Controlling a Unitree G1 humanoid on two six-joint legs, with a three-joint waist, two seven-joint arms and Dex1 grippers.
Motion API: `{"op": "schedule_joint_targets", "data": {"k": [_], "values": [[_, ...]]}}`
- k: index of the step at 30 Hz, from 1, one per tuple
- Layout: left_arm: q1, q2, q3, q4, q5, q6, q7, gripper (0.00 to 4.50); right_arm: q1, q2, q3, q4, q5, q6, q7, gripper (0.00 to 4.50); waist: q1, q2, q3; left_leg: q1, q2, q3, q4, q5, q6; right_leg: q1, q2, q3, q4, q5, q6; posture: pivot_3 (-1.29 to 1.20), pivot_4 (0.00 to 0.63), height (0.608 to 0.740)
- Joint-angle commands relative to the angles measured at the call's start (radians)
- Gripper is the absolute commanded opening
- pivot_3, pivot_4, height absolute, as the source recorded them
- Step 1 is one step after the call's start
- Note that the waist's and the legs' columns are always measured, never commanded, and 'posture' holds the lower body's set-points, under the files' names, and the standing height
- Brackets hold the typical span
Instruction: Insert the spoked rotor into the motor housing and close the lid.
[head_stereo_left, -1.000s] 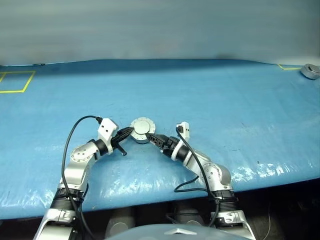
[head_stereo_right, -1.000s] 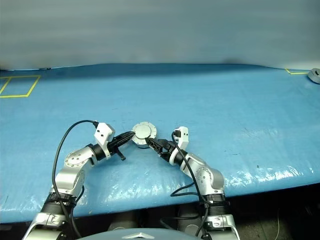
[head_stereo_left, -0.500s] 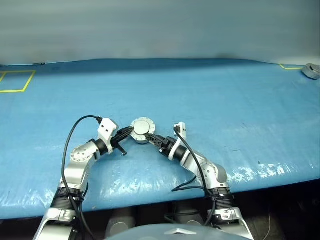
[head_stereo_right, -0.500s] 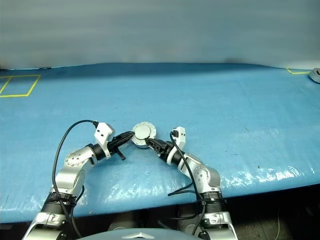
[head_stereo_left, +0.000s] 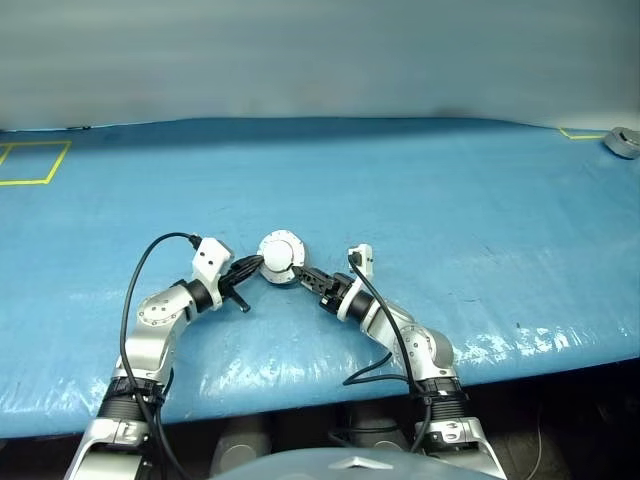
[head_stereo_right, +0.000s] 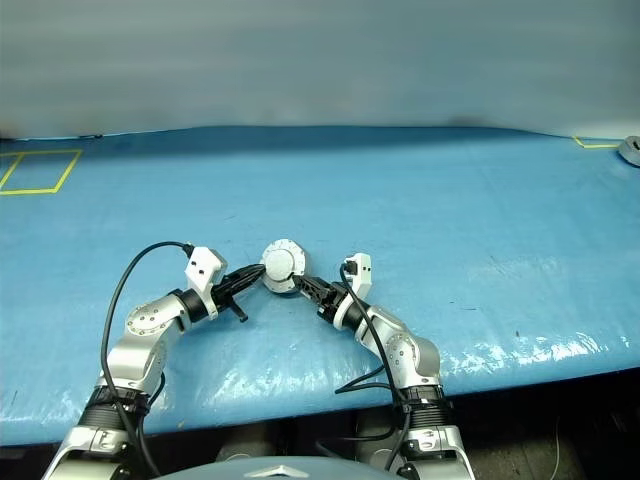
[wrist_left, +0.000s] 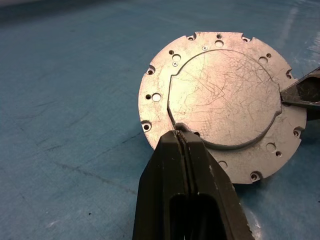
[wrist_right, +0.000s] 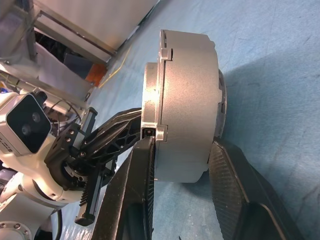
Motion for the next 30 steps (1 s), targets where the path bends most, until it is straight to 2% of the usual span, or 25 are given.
{"op": "schedule_joint_targets", "data": {"k": [1, 3, 8, 12, 16, 19, 30], "values": [[0.013, 0.006, -0.025, 0.006, 0.014, 0.018, -0.01, 0.0, 0.011, 0.009, 0.013, -0.005, -0.004, -0.004, -0.002, 1.2, 0.0, 0.0, 0.0, 0.0, 0.0, 0.0, 0.0, 0.0, 0.0, 0.0, 0.0, 0.0, 0.0, 0.0, 0.0, 0.0, 0.15, 0.74], [0.014, 0.008, 0.003, -0.016, -0.02, 0.025, -0.018, 0.0, 0.017, 0.013, 0.003, -0.006, 0.001, 0.003, -0.018, 1.2, 0.0, 0.0, 0.0, 0.0, 0.0, 0.0, 0.0, 0.0, 0.0, 0.0, 0.0, 0.0, 0.0, 0.0, 0.0, 0.0, 0.15, 0.74], [0.047, -0.007, 0.133, -0.165, -0.301, 0.158, -0.101, 0.0, 0.028, 0.013, -0.039, -0.044, 0.064, 0.099, -0.094, 1.2, -0.004, -0.001, 0.001, -0.002, 0.001, 0.001, -0.001, 0.0, 0.0, -0.002, -0.001, 0.0, 0.0, 0.002, -0.004, 0.0, 0.15, 0.74], [0.1, 0.025, 0.172, -0.263, -0.365, 0.247, -0.079, 0.0, 0.054, 0.037, -0.134, -0.089, 0.213, 0.191, -0.159, 1.2, -0.002, 0.0, 0.001, -0.002, 0.001, 0.0, -0.003, 0.0, 0.0, -0.003, 0.0, -0.001, 0.0, 0.001, -0.005, 0.0, 0.15, 0.74], [0.129, 0.012, 0.203, -0.312, -0.391, 0.282, -0.023, 0.0, 0.072, 0.076, -0.257, -0.091, 0.443, 0.272, -0.242, 1.2, 0.0, -0.001, 0.002, -0.003, 0.0, -0.001, -0.004, -0.001, 0.0, -0.002, 0.0, 0.0, -0.002, 0.0, -0.004, 0.0, 0.15, 0.74], [0.141, 0.003, 0.208, -0.335, -0.407, 0.307, 0.006, 0.0, 0.087, 0.083, -0.298, -0.092, 0.549, 0.282, -0.278, 1.2, 0.0, -0.001, 0.004, -0.005, -0.001, -0.002, -0.003, -0.001, 0.0, -0.003, 0.0, -0.001, -0.003, 0.0, -0.004, 0.0, 0.15, 0.74], [0.18, -0.053, 0.238, -0.435, -0.65, 0.46, 0.019, 0.0, 0.105, 0.101, -0.241, -0.23, 0.762, 0.269, -0.256, 1.2, -0.015, 0.004, 0.012, -0.016, -0.001, -0.002, -0.002, -0.001, 0.0, -0.015, 0.004, 0.0, 0.0, 0.004, 0.003, 0.0, 0.15, 0.74]]}}
